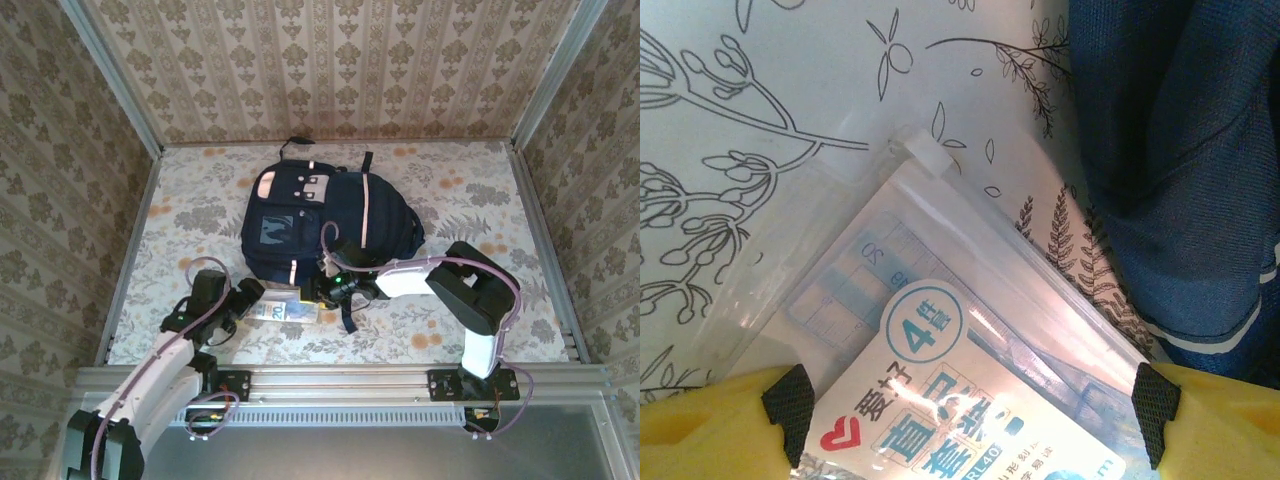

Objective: Pack books, pencil case, and school supplies into a backpack

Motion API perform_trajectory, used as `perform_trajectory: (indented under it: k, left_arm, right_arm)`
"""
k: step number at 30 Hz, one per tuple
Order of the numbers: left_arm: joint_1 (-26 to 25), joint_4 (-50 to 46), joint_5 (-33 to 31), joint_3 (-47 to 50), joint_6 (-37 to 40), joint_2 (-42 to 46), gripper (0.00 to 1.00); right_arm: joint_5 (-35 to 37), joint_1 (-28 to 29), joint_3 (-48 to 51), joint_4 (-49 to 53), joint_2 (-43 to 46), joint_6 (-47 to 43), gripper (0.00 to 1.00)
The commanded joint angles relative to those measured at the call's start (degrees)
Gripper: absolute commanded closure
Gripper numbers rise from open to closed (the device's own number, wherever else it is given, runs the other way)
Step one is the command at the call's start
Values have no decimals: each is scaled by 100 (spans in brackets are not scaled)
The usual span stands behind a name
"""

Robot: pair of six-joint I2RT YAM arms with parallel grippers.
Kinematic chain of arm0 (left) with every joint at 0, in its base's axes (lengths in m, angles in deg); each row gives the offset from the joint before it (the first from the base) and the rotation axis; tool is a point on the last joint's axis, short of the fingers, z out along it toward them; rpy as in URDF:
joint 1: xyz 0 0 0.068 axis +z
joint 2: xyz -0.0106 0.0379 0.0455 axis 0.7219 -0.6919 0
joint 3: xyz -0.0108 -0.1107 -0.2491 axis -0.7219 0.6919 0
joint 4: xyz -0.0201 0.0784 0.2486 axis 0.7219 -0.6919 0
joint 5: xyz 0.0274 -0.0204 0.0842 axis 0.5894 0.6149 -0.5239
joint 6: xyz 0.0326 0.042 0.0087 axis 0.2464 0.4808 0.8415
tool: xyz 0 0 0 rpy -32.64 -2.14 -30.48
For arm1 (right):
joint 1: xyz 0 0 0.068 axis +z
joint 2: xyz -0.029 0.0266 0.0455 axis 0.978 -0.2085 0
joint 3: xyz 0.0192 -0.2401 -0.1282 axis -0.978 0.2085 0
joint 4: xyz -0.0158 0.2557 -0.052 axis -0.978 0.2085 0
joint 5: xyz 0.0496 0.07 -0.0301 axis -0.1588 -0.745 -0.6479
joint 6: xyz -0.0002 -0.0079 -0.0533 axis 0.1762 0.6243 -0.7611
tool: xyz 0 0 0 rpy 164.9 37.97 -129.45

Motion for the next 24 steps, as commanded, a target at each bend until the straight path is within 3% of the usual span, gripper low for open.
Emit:
perform_trajectory:
  k: [1,5,12,19,24]
  left_arm:
    - [-93,-831,292,101,-163,112,12]
    - [-84,-1486,73,-282,-15,520,10]
    - [-25,-2230,-138,-1282,621,951,8]
    - [15,-1942,431,-2497,1462,679,8]
    - [23,-486,1629,-2641,1488,630,9]
  right_arm:
    - [26,-104,41,-418,41,30,79]
    - [132,-128,70,-121,336,-107,97]
    - [310,-141,230,369,1573,-414,100]
    - [910,-367,110,1152,3290,-830,100]
    - [1564,-619,341,1140,4394,-836,100]
